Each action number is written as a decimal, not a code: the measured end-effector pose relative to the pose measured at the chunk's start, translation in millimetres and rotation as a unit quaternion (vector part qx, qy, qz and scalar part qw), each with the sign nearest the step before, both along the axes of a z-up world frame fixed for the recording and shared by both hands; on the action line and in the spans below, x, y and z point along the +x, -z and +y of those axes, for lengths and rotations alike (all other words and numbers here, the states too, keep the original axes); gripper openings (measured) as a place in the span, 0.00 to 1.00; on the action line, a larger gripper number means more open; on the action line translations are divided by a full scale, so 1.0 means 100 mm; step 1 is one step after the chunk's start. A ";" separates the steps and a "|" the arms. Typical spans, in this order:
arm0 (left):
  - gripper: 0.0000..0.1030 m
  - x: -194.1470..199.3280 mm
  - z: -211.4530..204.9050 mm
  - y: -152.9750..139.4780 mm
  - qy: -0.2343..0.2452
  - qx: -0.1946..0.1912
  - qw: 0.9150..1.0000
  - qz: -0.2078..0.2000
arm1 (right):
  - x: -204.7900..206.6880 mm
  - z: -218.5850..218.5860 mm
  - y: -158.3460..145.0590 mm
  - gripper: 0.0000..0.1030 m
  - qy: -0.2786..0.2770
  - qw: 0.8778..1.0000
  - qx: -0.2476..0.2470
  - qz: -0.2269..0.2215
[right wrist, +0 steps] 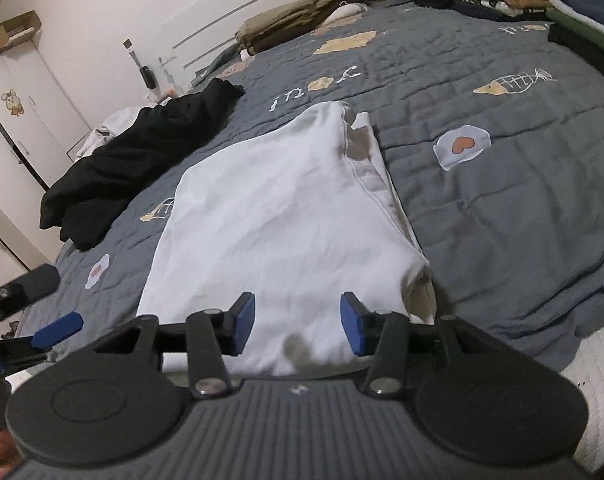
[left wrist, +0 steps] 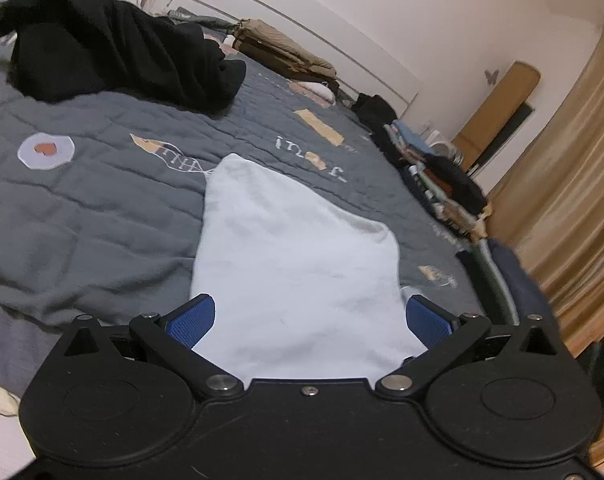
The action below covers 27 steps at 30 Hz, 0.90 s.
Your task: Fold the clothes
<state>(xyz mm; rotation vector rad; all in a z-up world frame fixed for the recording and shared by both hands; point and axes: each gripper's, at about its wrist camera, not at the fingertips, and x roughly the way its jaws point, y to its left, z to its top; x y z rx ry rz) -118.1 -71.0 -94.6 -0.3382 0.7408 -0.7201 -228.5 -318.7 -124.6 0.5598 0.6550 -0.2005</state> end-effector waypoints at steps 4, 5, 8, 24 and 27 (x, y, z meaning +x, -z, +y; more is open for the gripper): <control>1.00 -0.03 -0.04 0.01 -0.001 0.023 1.000 -0.007 | -0.01 0.02 -0.04 0.45 -0.003 1.000 -0.010 -0.001; 1.00 -0.03 -0.05 0.01 -0.002 0.030 1.000 -0.010 | -0.01 0.03 -0.05 0.45 -0.004 1.000 -0.012 -0.002; 1.00 -0.05 -0.10 -0.01 -0.004 0.055 0.998 -0.019 | -0.02 0.01 -0.07 0.45 -0.005 1.000 -0.006 -0.002; 1.00 -0.35 -0.20 -0.81 -0.031 0.166 0.981 -0.097 | -0.15 -0.02 -0.81 0.46 -0.044 0.999 -0.014 -0.011; 1.00 -0.38 -0.19 -0.94 -0.020 0.181 0.979 -0.095 | -0.14 0.00 -0.95 0.46 -0.053 0.998 -0.024 0.000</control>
